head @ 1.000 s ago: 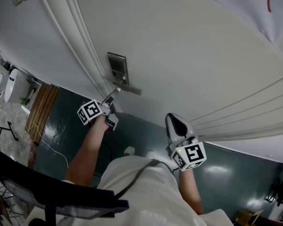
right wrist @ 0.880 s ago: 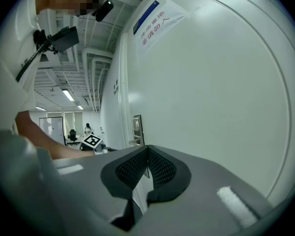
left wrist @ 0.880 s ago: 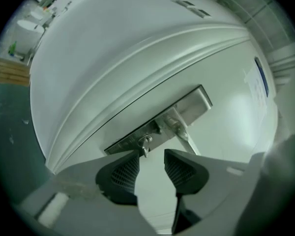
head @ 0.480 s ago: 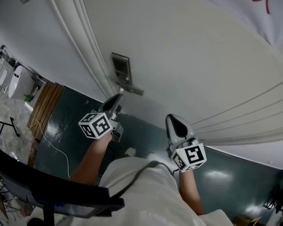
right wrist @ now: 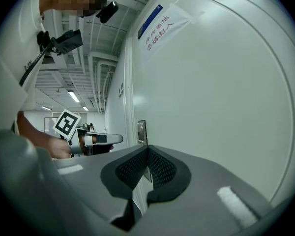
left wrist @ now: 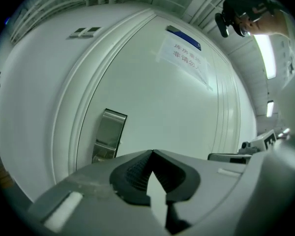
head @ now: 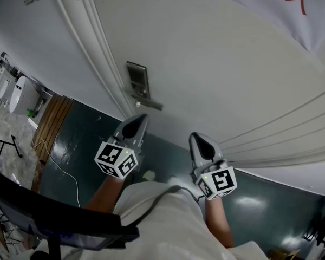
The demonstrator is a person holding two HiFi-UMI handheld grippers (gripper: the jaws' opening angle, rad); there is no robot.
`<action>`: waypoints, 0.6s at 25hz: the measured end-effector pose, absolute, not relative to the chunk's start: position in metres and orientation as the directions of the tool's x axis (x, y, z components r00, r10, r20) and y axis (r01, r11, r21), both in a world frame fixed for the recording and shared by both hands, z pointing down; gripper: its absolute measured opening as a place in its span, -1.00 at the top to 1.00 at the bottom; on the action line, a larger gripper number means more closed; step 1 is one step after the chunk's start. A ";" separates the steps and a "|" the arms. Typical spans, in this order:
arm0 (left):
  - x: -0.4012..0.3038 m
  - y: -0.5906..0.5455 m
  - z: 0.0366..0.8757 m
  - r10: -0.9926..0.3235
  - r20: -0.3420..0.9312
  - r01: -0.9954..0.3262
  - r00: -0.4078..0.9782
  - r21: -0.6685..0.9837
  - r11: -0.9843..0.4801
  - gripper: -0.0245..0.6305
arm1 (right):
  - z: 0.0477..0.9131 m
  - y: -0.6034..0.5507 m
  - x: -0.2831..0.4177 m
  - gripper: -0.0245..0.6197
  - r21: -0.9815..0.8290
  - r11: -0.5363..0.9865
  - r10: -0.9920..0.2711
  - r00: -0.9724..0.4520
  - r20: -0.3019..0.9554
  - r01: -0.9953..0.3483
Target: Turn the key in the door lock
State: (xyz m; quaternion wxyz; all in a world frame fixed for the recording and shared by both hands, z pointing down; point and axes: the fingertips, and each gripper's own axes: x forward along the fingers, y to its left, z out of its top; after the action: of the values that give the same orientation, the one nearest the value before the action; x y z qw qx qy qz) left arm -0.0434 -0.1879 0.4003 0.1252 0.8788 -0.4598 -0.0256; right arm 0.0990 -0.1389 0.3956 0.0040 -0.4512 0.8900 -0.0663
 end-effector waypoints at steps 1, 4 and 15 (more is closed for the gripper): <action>-0.040 -0.185 0.397 -0.811 0.065 -0.801 0.581 0.222 -0.556 0.90 | 0.394 -0.138 0.100 0.90 -0.118 0.583 -0.805 -0.591 0.052 -0.804; -0.030 -0.177 0.390 -0.799 0.052 -0.792 0.600 0.184 -0.583 0.90 | 0.392 -0.138 0.103 0.90 -0.117 0.577 -0.810 -0.585 0.046 -0.808; -0.033 -0.174 0.402 -0.797 0.071 -0.788 0.600 0.225 -0.573 0.91 | 0.392 -0.134 0.102 0.90 -0.114 0.570 -0.815 -0.578 0.048 -0.814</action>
State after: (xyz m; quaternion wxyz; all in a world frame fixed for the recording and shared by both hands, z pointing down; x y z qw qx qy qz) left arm -0.0330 -0.1742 0.4021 0.1170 0.8867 -0.4469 -0.0192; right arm 0.1019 -0.1343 0.3917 0.0052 -0.4596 0.8860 -0.0618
